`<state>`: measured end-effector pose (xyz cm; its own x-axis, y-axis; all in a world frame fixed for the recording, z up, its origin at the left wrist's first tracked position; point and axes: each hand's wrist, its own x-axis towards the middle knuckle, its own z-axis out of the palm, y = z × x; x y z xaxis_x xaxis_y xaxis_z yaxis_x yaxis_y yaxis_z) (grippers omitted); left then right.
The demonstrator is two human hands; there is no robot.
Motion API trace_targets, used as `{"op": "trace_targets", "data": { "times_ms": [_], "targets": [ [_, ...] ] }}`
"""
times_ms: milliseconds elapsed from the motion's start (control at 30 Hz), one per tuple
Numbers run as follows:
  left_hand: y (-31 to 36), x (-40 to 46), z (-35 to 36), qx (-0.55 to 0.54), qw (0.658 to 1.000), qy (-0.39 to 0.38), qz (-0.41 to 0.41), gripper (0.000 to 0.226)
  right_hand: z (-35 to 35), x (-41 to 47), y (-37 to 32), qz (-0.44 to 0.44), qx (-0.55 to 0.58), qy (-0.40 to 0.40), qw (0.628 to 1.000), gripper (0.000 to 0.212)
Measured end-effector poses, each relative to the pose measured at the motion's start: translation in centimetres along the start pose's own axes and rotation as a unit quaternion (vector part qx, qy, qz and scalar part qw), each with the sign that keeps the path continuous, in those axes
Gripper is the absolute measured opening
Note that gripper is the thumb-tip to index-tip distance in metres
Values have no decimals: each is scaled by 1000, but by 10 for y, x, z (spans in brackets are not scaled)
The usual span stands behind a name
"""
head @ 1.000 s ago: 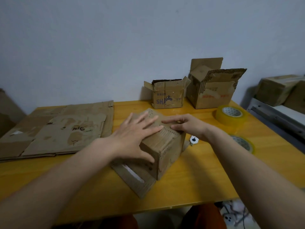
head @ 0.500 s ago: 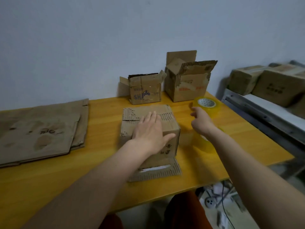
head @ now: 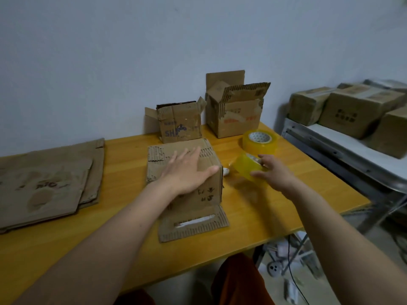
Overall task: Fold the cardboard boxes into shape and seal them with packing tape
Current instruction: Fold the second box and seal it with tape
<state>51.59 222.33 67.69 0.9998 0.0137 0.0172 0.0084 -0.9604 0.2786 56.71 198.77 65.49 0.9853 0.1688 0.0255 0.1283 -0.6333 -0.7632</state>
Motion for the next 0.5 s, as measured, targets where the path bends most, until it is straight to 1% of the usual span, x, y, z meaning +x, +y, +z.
{"op": "trace_targets", "data": {
  "times_ms": [33, 67, 133, 200, 267, 300, 333, 433, 467, 500],
  "targets": [
    [-1, 0, -3, -54, 998, -16, -14, 98, -6, -1, -13, -16, 66, 5, 998, 26],
    [-1, 1, -5, -113, 993, -27, -21, 107, -12, -1, -27, -37, 108, 1, 993, 20],
    [-3, 2, -8, -252, 967, -15, -20, 122, -18, -2, -56, -95, 129, -15, 987, 20],
    [-5, 2, -11, -398, 917, 39, -9, 127, -17, -1, -83, -154, 121, -36, 980, 22],
    [-9, 0, -15, -512, 853, 102, 2, 122, -9, 1, -107, -194, 79, -62, 976, 21],
    [-13, -1, -15, -544, 828, 136, 6, 115, -4, 2, -116, -204, 59, -75, 974, 21],
    [-17, -2, -15, -559, 811, 171, 8, 102, 1, 3, -123, -211, 45, -87, 973, 21],
    [-23, -4, -12, -591, 764, 257, -13, 44, 14, 8, -138, -223, 6, -99, 970, 22],
    [-24, -4, -12, -600, 749, 279, -19, 28, 18, 9, -140, -227, -8, -100, 969, 21],
    [-24, -4, -12, -599, 742, 301, -26, 16, 22, 11, -142, -229, -22, -99, 968, 22]
  ]
}}
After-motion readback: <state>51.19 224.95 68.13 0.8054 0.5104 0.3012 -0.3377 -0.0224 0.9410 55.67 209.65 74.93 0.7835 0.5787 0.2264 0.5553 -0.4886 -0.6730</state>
